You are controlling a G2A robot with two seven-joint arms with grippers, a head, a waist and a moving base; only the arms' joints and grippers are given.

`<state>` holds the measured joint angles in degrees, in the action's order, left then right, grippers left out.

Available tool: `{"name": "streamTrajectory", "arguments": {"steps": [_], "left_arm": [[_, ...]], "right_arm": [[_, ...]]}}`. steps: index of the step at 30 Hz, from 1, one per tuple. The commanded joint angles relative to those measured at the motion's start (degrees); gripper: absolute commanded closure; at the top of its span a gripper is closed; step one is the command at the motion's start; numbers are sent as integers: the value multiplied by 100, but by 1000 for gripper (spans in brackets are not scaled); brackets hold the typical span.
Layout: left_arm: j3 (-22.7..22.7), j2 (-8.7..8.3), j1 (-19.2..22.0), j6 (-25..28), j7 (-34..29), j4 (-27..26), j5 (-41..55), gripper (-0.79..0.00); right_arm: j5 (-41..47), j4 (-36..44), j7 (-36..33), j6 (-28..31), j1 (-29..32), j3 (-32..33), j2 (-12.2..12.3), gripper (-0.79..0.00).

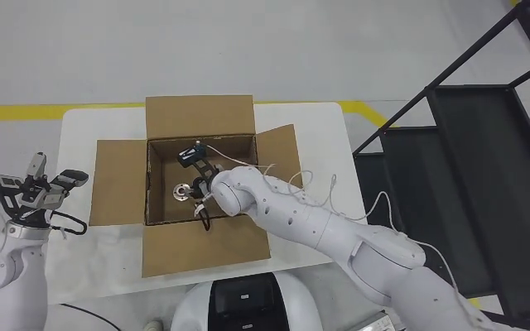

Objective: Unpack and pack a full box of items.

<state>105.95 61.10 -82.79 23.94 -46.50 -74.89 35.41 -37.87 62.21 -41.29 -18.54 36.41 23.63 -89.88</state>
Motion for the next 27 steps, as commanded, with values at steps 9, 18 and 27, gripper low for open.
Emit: {"name": "streamTrajectory", "arguments": {"steps": [9, 18, 27], "left_arm": [[0, 0, 0, 0, 0, 0, 0, -785], [0, 0, 0, 0, 0, 0, 0, -785], [0, 0, 0, 0, 0, 0, 0, -785]], "right_arm": [[187, -1038, 18, 59, -239, -202, -557, -785], [189, -1743, -45, -163, -414, -240, -950, 0], [34, -1838, 83, -75, -421, -151, -1109, 0]]}}
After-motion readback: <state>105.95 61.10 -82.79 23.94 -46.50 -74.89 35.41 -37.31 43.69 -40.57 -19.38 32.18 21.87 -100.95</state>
